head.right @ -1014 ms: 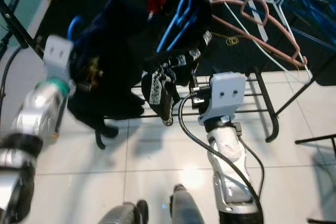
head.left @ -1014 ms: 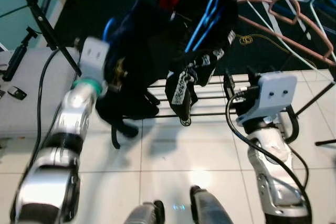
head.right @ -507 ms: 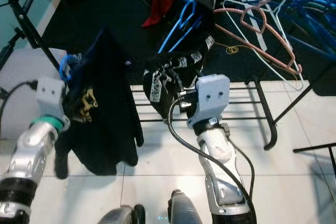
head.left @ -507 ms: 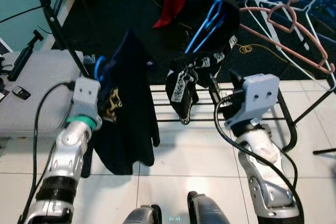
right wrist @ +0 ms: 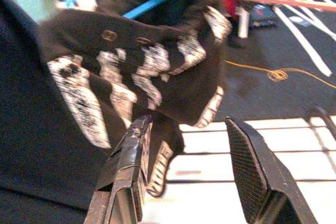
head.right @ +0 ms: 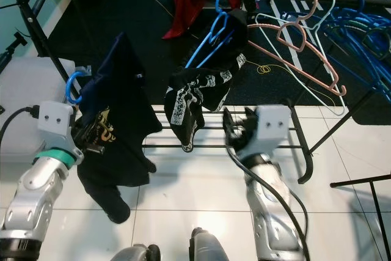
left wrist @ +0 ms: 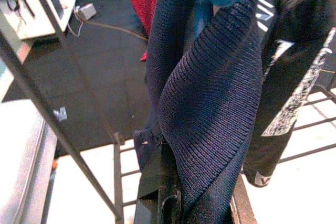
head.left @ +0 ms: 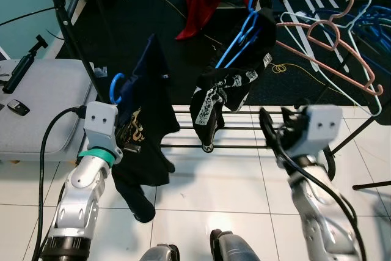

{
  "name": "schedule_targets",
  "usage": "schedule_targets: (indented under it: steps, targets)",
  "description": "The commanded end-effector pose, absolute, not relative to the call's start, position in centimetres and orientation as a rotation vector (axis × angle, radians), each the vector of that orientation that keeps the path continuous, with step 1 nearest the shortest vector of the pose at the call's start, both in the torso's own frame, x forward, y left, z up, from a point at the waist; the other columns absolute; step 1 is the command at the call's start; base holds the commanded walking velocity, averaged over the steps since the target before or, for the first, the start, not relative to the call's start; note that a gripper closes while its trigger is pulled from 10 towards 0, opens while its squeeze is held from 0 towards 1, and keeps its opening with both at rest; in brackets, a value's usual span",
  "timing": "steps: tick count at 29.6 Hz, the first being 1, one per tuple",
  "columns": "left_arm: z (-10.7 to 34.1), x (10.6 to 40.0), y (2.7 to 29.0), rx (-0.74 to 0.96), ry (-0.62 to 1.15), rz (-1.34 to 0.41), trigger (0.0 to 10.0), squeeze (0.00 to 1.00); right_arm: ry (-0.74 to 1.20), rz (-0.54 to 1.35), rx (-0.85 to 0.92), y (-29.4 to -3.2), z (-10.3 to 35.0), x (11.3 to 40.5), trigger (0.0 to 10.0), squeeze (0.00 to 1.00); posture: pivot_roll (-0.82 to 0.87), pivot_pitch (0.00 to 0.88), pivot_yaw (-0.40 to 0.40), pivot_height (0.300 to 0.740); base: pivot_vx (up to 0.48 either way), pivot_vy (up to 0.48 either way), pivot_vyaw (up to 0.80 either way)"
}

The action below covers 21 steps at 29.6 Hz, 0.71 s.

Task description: Hang hanger

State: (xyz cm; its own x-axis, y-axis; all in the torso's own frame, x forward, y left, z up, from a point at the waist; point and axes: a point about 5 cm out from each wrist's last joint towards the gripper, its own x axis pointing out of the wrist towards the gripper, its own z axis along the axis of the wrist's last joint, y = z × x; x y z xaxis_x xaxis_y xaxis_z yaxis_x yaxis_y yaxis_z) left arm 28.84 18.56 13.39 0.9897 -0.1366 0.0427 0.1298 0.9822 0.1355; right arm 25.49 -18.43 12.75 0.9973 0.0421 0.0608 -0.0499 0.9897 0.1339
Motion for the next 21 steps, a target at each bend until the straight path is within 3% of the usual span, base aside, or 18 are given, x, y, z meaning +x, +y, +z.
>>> schedule_targets:
  steps: [1,14,21]
  targets:
    - [14.3,28.6,18.0,0.153,-0.107,-0.138,10.0,0.0,-0.031,0.01,0.148,-19.4,12.0,25.1,10.0,0.0,-0.14,0.003,0.031,0.74,0.0,0.0,0.0]
    - [14.5,29.5,15.7,0.179,-0.115,-0.121,10.0,0.0,-0.07,0.038,0.099,-19.8,12.9,26.7,10.0,0.0,-0.15,0.0,0.043,0.74,0.0,0.0,0.0]
    - [14.6,29.4,15.7,0.163,-0.104,-0.097,10.0,0.0,-0.074,0.042,0.107,-19.8,13.0,26.7,10.0,0.0,-0.15,0.0,0.042,0.74,0.292,0.0,0.0]
